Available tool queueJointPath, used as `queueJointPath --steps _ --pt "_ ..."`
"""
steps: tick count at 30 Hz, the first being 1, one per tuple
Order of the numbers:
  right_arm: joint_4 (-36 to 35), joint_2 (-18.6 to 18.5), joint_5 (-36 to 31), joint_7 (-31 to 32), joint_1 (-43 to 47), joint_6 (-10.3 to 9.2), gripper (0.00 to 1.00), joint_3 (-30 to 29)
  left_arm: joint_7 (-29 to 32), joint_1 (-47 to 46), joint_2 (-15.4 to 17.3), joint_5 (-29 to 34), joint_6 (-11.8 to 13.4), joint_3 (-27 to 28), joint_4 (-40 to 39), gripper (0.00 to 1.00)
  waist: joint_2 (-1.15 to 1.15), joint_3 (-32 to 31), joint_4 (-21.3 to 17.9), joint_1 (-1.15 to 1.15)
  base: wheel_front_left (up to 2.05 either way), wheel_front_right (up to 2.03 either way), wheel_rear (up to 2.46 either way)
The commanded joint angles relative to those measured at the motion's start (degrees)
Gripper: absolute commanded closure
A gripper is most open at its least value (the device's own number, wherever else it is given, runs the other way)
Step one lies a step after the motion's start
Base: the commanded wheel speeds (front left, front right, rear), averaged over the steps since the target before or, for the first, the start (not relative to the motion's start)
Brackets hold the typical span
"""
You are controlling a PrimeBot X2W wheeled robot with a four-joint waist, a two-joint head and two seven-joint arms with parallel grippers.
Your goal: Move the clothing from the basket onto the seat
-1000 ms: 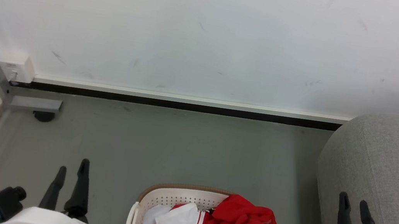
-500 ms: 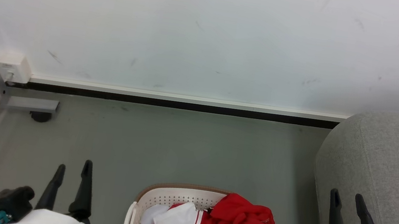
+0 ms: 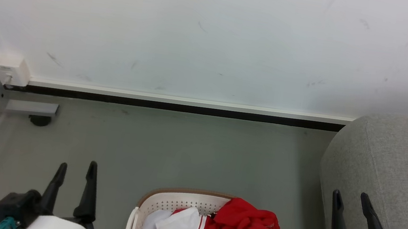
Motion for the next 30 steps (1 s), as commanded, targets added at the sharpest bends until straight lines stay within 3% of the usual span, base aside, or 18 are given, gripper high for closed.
queueJointPath --steps 1,30 --pt "-0.56 -0.16 -1.82 -0.72 -0.76 -0.08 0.00 0.26 -0.53 0.18 0.40 1.91 -0.29 0.12 -0.50 0.00 0.00 -0.02 -0.06 0.00 0.00 0.00 0.00" --pt "-1.07 0.30 -13.03 -3.82 -1.14 -0.11 0.00 1.55 -3.76 -0.26 -0.59 14.28 -1.48 0.58 0.11 0.00 0.00 0.49 -0.73 0.00 0.00 0.00 0.00"
